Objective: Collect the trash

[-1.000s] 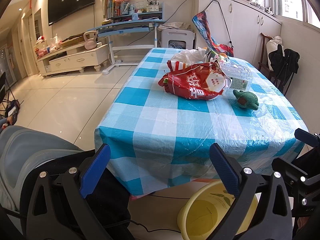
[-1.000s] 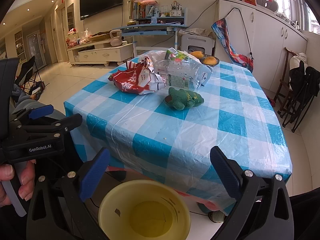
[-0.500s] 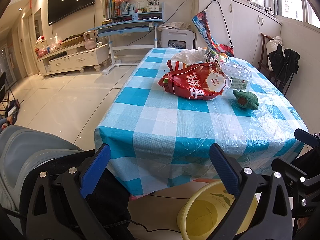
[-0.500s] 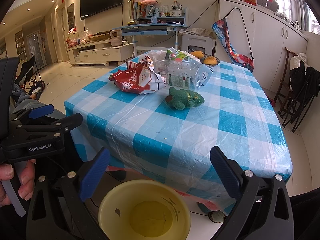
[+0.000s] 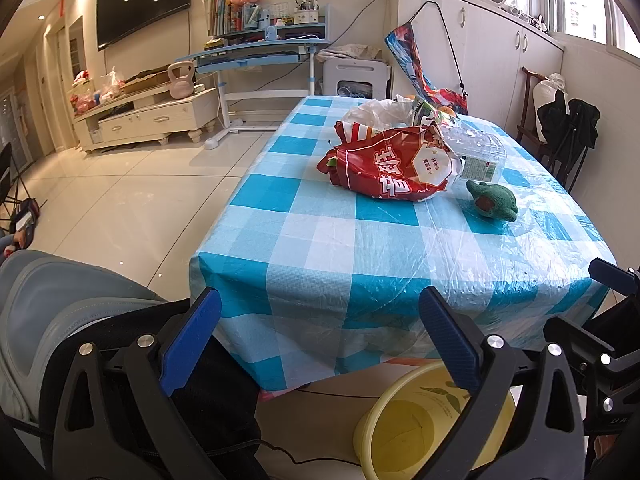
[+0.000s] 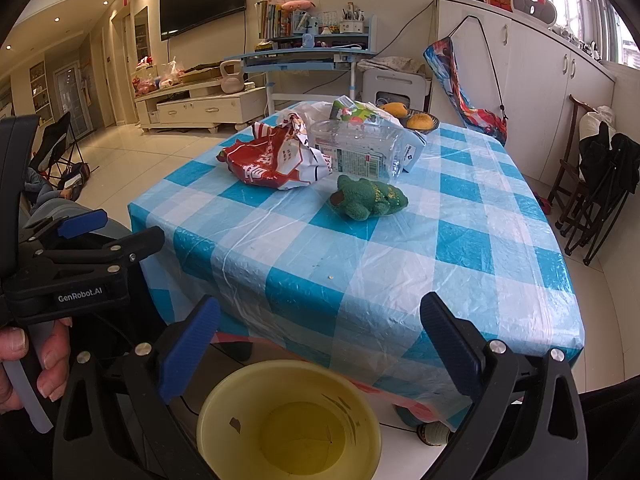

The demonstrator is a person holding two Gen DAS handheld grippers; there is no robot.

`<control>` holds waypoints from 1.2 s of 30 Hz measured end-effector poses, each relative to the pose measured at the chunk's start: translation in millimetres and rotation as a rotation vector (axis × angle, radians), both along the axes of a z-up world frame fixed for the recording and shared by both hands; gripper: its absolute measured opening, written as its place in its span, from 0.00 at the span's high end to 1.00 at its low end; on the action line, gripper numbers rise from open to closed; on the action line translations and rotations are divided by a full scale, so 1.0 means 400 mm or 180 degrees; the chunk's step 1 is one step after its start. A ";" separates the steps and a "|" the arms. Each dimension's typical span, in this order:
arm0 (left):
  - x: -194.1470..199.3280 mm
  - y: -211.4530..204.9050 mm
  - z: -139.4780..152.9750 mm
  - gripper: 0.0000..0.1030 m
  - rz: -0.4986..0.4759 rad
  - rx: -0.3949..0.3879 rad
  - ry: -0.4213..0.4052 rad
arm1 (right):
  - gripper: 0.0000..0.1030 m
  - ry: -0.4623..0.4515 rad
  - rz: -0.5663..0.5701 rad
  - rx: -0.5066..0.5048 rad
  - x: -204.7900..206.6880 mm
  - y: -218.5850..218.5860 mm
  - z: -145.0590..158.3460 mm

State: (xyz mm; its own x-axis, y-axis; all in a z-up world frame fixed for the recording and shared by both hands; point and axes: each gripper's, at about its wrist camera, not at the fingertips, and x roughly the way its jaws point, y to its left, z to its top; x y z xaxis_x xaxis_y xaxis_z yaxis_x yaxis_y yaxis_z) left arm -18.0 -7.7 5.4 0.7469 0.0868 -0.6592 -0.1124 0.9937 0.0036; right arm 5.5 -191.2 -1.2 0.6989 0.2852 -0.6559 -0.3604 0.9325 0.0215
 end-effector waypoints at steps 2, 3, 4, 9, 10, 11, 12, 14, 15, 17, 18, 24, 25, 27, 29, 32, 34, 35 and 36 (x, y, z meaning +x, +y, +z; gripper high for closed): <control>0.000 0.000 0.000 0.07 -0.0001 0.0000 -0.0001 | 0.07 0.0001 0.0001 0.0000 0.000 0.000 0.000; 0.000 0.000 0.000 0.07 -0.0001 0.0000 -0.0001 | 0.07 0.0000 0.0001 -0.0001 0.000 0.000 0.000; 0.000 0.000 0.000 0.07 -0.0001 0.0001 0.0000 | 0.07 0.0000 0.0001 -0.0002 0.000 0.000 0.000; 0.000 0.000 0.000 0.07 0.0000 -0.0001 -0.0001 | 0.07 0.0001 0.0001 0.0000 0.000 0.000 0.000; 0.000 0.001 0.000 0.07 0.0000 -0.0002 -0.0002 | 0.07 0.0001 0.0001 -0.0001 0.000 0.000 0.000; 0.000 0.001 0.000 0.07 0.0001 -0.0003 -0.0002 | 0.07 0.0000 0.0001 0.0000 0.000 0.000 0.000; 0.000 0.001 0.000 0.07 0.0001 -0.0002 -0.0003 | 0.07 0.0000 0.0001 0.0000 0.001 0.000 0.000; 0.000 0.002 0.000 0.07 0.0005 -0.0007 -0.0006 | 0.07 -0.0001 0.0000 0.0001 0.001 0.000 0.000; 0.000 0.004 0.000 0.07 0.0010 -0.0011 -0.0008 | 0.07 0.0001 0.0000 0.0001 0.001 0.000 0.000; 0.000 0.008 0.000 0.07 0.0020 -0.0021 -0.0013 | 0.07 0.0002 -0.0001 0.0001 0.000 0.000 0.000; 0.001 0.008 0.000 0.07 0.0023 -0.0024 -0.0014 | 0.07 0.0001 0.0000 0.0001 0.000 0.000 0.000; 0.001 0.010 0.001 0.07 0.0028 -0.0028 -0.0017 | 0.07 0.0001 0.0001 -0.0001 0.001 0.000 0.000; 0.002 0.009 0.001 0.07 0.0030 -0.0029 -0.0018 | 0.07 0.0001 0.0001 -0.0001 0.001 0.000 0.000; 0.001 0.010 0.001 0.07 0.0030 -0.0030 -0.0016 | 0.07 0.0001 0.0001 0.0000 0.001 0.000 0.000; 0.002 0.008 0.002 0.07 0.0034 -0.0033 -0.0019 | 0.07 0.0002 0.0001 0.0000 0.001 0.000 0.000; 0.002 0.010 0.003 0.07 0.0034 -0.0034 -0.0019 | 0.07 0.0002 0.0002 0.0000 0.001 0.000 0.000; 0.002 0.010 0.003 0.07 0.0036 -0.0035 -0.0020 | 0.07 0.0003 0.0002 -0.0001 0.001 0.000 0.000; 0.002 0.010 0.003 0.07 0.0036 -0.0036 -0.0020 | 0.07 0.0003 0.0002 -0.0001 0.001 0.000 0.000; 0.002 0.010 0.003 0.07 0.0035 -0.0036 -0.0020 | 0.07 0.0001 0.0002 0.0001 0.002 -0.001 0.000</control>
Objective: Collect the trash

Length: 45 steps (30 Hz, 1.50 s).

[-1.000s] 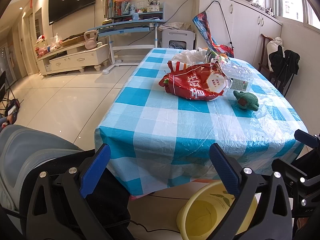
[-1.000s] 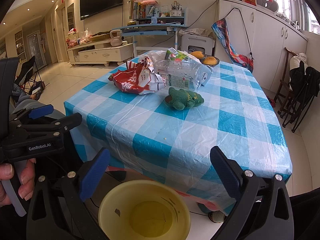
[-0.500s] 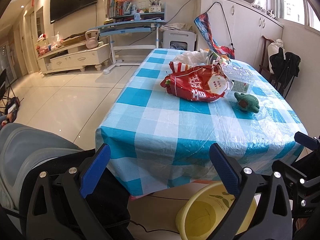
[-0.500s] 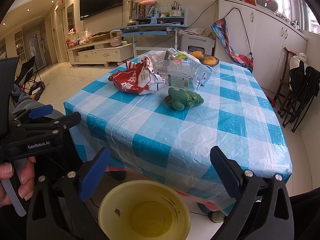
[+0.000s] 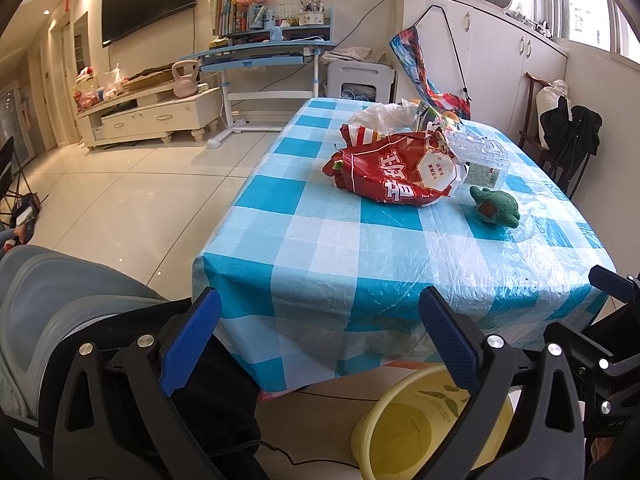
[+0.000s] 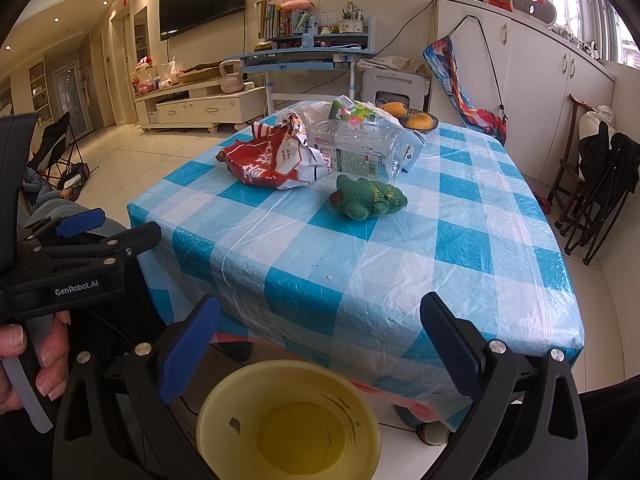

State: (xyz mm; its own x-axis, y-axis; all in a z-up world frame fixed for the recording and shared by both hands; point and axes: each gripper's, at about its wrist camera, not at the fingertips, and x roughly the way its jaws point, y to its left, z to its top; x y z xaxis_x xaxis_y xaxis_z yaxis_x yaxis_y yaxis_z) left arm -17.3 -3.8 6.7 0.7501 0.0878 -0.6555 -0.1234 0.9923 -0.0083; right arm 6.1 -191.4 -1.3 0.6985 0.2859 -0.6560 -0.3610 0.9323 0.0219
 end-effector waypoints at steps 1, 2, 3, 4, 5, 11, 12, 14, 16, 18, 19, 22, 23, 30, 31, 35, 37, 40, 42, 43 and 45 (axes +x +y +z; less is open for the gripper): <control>0.000 -0.001 0.000 0.07 0.0001 0.0000 0.0000 | 0.07 -0.0001 0.0000 0.0002 0.000 0.000 0.000; 0.000 0.000 0.000 0.07 0.0000 0.0001 0.0000 | 0.07 -0.0001 0.0000 0.0003 0.000 0.000 0.000; 0.000 0.000 0.000 0.07 -0.0001 0.0001 -0.0001 | 0.07 -0.0001 0.0000 0.0003 0.000 0.000 0.000; 0.000 0.000 0.000 0.07 -0.0002 0.0002 -0.0002 | 0.07 -0.0001 -0.0001 0.0006 -0.001 0.000 0.000; 0.000 0.000 0.000 0.07 -0.0002 0.0003 -0.0002 | 0.07 0.0000 -0.0001 0.0008 -0.001 0.000 0.000; -0.002 0.005 0.006 0.07 0.0023 -0.0014 -0.0032 | 0.07 0.0003 0.0003 0.0014 0.001 -0.001 0.000; -0.002 0.008 0.008 0.07 0.0032 -0.0020 -0.0041 | 0.07 0.0003 0.0004 0.0015 0.001 -0.002 0.000; -0.001 0.011 0.010 0.07 0.0052 -0.0034 -0.0052 | 0.07 0.0002 0.0007 0.0023 0.001 -0.002 0.001; -0.001 0.014 0.011 0.07 0.0071 -0.0050 -0.0059 | 0.07 0.0004 0.0007 0.0026 0.002 -0.002 0.002; 0.001 0.015 0.012 0.07 0.0083 -0.0058 -0.0063 | 0.07 0.0011 0.0004 0.0037 0.003 -0.003 0.002; 0.002 0.015 0.012 0.07 0.0088 -0.0065 -0.0065 | 0.07 0.0011 -0.0002 0.0042 0.003 -0.003 0.003; 0.007 0.018 0.011 0.07 0.0112 -0.0073 -0.0076 | 0.07 0.0018 -0.0030 0.0092 0.008 -0.007 0.009; 0.010 0.019 0.011 0.07 0.0120 -0.0077 -0.0079 | 0.07 0.0020 -0.0041 0.0106 0.011 -0.009 0.010; 0.025 0.029 0.019 0.07 0.0141 -0.0131 -0.0098 | 0.07 -0.0026 0.0017 0.0067 0.041 -0.010 0.038; 0.031 0.029 0.022 0.07 0.0142 -0.0135 -0.0101 | 0.07 -0.0041 0.0040 0.0058 0.050 -0.009 0.044; 0.053 0.031 0.028 0.07 0.0140 -0.0166 -0.0103 | 0.07 -0.0068 0.0092 0.0029 0.099 -0.008 0.063; 0.069 0.029 0.029 0.07 0.0125 -0.0156 -0.0095 | 0.07 -0.0073 0.0106 0.0029 0.125 -0.006 0.067; 0.097 0.024 0.029 0.07 0.0096 -0.0145 -0.0074 | 0.07 -0.0063 0.0114 0.0043 0.156 -0.004 0.063; 0.113 0.019 0.028 0.07 0.0069 -0.0121 -0.0061 | 0.07 -0.0054 0.0115 0.0057 0.168 -0.004 0.057; 0.123 0.015 0.027 0.07 0.0053 -0.0106 -0.0054 | 0.07 -0.0048 0.0110 0.0065 0.172 -0.006 0.054; 0.142 0.011 0.024 0.07 0.0025 -0.0114 -0.0024 | 0.07 -0.0021 0.0103 0.0075 0.182 -0.011 0.048</control>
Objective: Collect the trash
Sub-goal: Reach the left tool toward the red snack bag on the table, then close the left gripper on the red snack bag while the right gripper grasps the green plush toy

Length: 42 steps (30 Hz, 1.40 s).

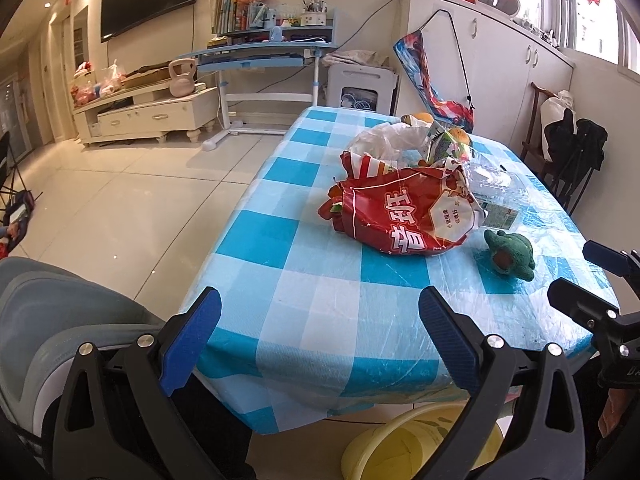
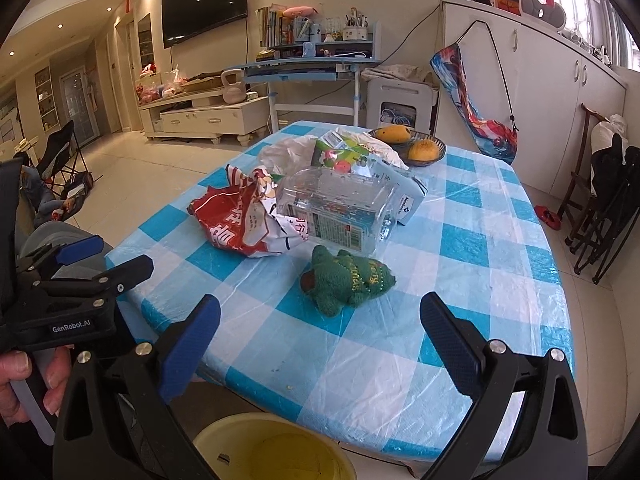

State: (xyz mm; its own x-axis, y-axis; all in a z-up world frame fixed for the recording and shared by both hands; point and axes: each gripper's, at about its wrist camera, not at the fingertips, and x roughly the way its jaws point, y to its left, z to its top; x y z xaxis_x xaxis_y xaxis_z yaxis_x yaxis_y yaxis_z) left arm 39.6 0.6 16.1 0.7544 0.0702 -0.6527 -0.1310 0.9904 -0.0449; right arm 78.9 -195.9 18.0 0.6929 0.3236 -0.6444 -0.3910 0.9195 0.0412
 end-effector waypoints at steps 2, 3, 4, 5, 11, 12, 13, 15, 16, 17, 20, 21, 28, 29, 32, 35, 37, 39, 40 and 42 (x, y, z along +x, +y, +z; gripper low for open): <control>0.021 -0.001 -0.004 0.07 -0.0002 -0.0031 0.0027 | 0.07 0.0028 -0.0011 0.0013 0.012 -0.006 -0.003; 0.028 0.001 -0.007 0.07 0.0001 -0.0050 0.0039 | 0.07 0.0046 -0.0018 0.0033 0.018 -0.011 -0.004; 0.037 0.002 -0.008 0.07 0.0001 -0.0083 0.0054 | 0.07 0.0076 -0.0023 0.0070 0.025 -0.016 -0.006; 0.047 0.004 -0.010 0.07 -0.0001 -0.0129 0.0074 | 0.07 0.0105 -0.0036 0.0104 0.033 -0.020 -0.008; 0.111 0.020 -0.023 0.07 0.0051 -0.0578 0.0179 | 0.15 0.0244 -0.0063 0.0212 0.069 -0.020 -0.024; 0.124 0.022 -0.024 0.07 0.0062 -0.0676 0.0194 | 0.16 0.0270 -0.0061 0.0226 0.074 -0.018 -0.028; 0.139 0.024 -0.025 0.07 0.0087 -0.0784 0.0207 | 0.17 0.0291 -0.0060 0.0241 0.080 -0.016 -0.033; 0.167 0.026 -0.032 0.07 0.0146 -0.0938 0.0246 | 0.18 0.0323 -0.0063 0.0254 0.086 -0.013 -0.040; 0.180 0.025 -0.039 0.07 0.0183 -0.0987 0.0271 | 0.19 0.0338 -0.0069 0.0260 0.088 -0.012 -0.044; 0.197 0.025 -0.044 0.07 0.0228 -0.1043 0.0304 | 0.19 0.0351 -0.0079 0.0272 0.089 -0.012 -0.047; 0.226 0.021 -0.057 0.09 0.0322 -0.1070 0.0315 | 0.20 0.0390 -0.0121 0.0318 0.097 -0.019 -0.057; 0.234 0.020 -0.060 0.15 0.0339 -0.1067 0.0301 | 0.20 0.0403 -0.0132 0.0327 0.099 -0.020 -0.059; 0.280 0.015 -0.073 0.80 0.0058 -0.1161 0.0261 | 0.36 0.0492 -0.0127 0.0362 0.104 -0.023 -0.078; 0.275 0.016 -0.069 0.82 0.0007 -0.1148 0.0224 | 0.41 0.0507 -0.0127 0.0375 0.104 -0.026 -0.080; 0.256 0.027 -0.054 0.88 -0.0105 -0.1151 0.0180 | 0.45 0.0528 -0.0130 0.0427 0.102 -0.033 -0.080; 0.221 0.052 -0.040 0.89 -0.0133 -0.1136 0.0144 | 0.48 0.0528 -0.0125 0.0450 0.093 -0.035 -0.078; 0.198 0.079 -0.040 0.89 -0.0093 -0.1184 0.0129 | 0.48 0.0527 -0.0132 0.0471 0.087 -0.037 -0.077; 0.182 0.096 -0.045 0.89 -0.0131 -0.1166 0.0139 | 0.49 0.0532 -0.0127 0.0487 0.081 -0.037 -0.077; 0.178 0.099 -0.049 0.89 -0.0175 -0.1153 0.0171 | 0.49 0.0536 -0.0124 0.0486 0.079 -0.036 -0.078; 0.176 0.101 -0.059 0.87 -0.0261 -0.1111 0.0259 | 0.49 0.0534 -0.0126 0.0486 0.077 -0.036 -0.079</control>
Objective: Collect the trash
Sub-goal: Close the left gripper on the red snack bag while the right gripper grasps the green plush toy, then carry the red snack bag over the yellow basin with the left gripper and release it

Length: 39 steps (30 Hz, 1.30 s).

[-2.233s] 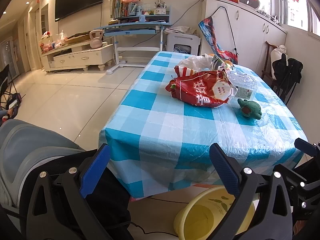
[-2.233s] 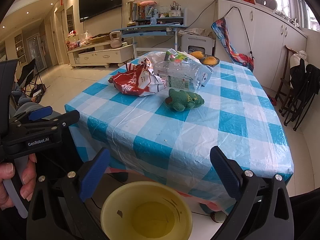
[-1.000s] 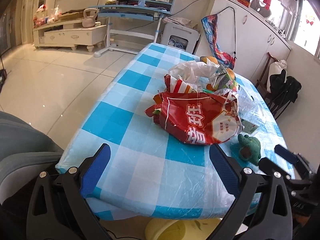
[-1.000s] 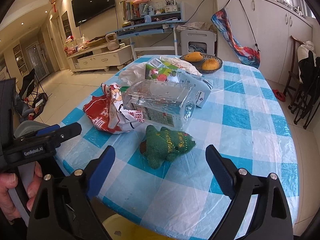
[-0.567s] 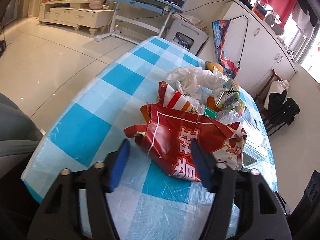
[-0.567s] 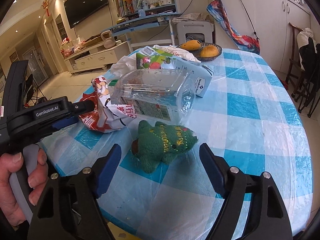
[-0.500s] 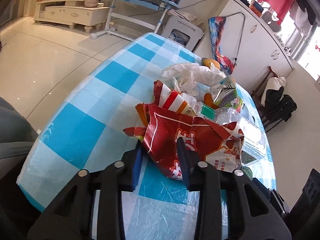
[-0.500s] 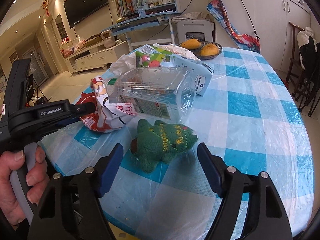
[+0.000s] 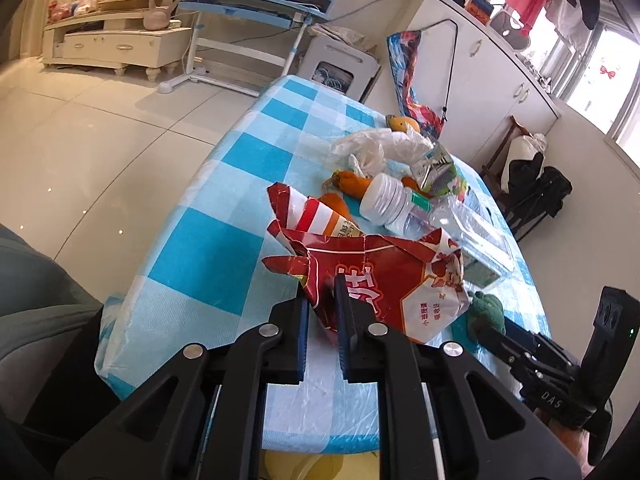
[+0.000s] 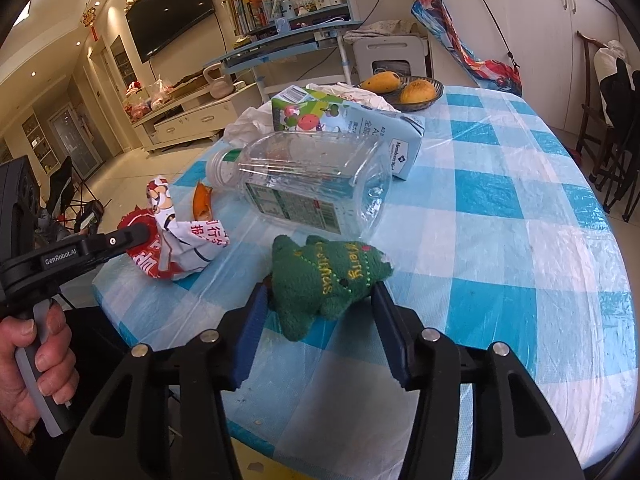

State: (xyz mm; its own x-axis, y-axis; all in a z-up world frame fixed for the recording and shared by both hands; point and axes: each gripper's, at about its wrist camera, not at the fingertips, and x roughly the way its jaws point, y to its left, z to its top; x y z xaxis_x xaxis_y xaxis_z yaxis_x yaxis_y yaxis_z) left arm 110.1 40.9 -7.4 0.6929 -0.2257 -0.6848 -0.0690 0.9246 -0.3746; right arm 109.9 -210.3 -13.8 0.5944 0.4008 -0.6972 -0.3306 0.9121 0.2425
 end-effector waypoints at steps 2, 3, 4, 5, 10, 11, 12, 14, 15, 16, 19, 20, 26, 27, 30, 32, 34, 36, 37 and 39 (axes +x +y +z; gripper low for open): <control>-0.003 0.004 -0.010 0.79 0.0027 0.0034 0.0063 | 0.49 0.0008 -0.0003 0.0008 0.000 0.000 -0.002; -0.005 0.007 -0.013 0.70 0.0054 0.0007 0.0077 | 0.48 0.0010 -0.0011 0.0021 -0.001 -0.002 -0.002; -0.008 0.009 -0.014 0.64 0.0076 -0.0040 0.0059 | 0.48 0.0012 -0.0025 0.0034 -0.001 -0.003 -0.001; -0.007 0.005 -0.012 0.61 0.0085 -0.0042 0.0057 | 0.47 0.0012 -0.0038 0.0047 -0.001 -0.005 -0.001; 0.002 -0.041 -0.008 0.39 0.0151 0.0152 0.0049 | 0.46 0.0000 -0.0060 0.0067 0.002 -0.008 -0.001; 0.005 -0.047 -0.009 0.39 0.0186 0.0187 0.0035 | 0.46 -0.0002 -0.0060 0.0069 0.002 -0.009 -0.001; 0.005 -0.049 -0.010 0.39 0.0212 0.0194 0.0025 | 0.46 -0.0005 -0.0061 0.0072 0.002 -0.009 -0.001; 0.012 -0.043 -0.009 0.39 0.0286 0.0133 0.0044 | 0.46 -0.0012 -0.0059 0.0064 0.001 -0.008 0.000; 0.017 -0.036 -0.007 0.39 0.0329 0.0066 0.0072 | 0.47 -0.0015 -0.0061 0.0062 0.002 -0.009 0.000; 0.022 -0.029 -0.006 0.39 0.0392 -0.0020 0.0112 | 0.47 -0.0017 -0.0060 0.0061 0.001 -0.009 0.000; 0.036 -0.032 -0.005 0.40 0.0492 -0.0024 0.0172 | 0.47 -0.0022 -0.0057 0.0061 0.001 -0.008 0.002; 0.041 -0.040 -0.005 0.43 0.0473 0.0032 0.0174 | 0.49 -0.0021 -0.0051 0.0065 0.002 -0.008 0.002; 0.030 -0.062 -0.005 0.86 0.0223 0.0093 0.0104 | 0.64 -0.0008 0.0033 0.0063 -0.002 -0.001 -0.001; 0.021 -0.056 -0.002 0.87 0.0207 0.0048 0.0070 | 0.65 -0.0014 0.0038 0.0059 -0.003 -0.001 0.000; -0.013 -0.033 0.012 0.89 0.0200 -0.0087 -0.0041 | 0.73 -0.0007 0.0051 0.0065 -0.007 0.000 -0.001; -0.043 -0.016 0.021 0.90 0.0204 -0.0162 -0.0105 | 0.75 -0.0017 0.0056 0.0060 -0.014 0.003 0.001; -0.067 -0.003 0.025 0.91 0.0196 -0.0213 -0.0139 | 0.77 -0.0039 0.0071 0.0047 -0.025 0.008 0.004; -0.093 0.004 0.027 0.91 0.0184 -0.0252 -0.0165 | 0.78 -0.0066 0.0094 0.0026 -0.037 0.014 0.008; -0.106 0.006 0.026 0.91 0.0177 -0.0263 -0.0173 | 0.79 -0.0080 0.0103 0.0014 -0.043 0.017 0.010; -0.129 0.012 0.022 0.91 0.0165 -0.0286 -0.0188 | 0.79 -0.0108 0.0122 -0.0009 -0.053 0.022 0.015</control>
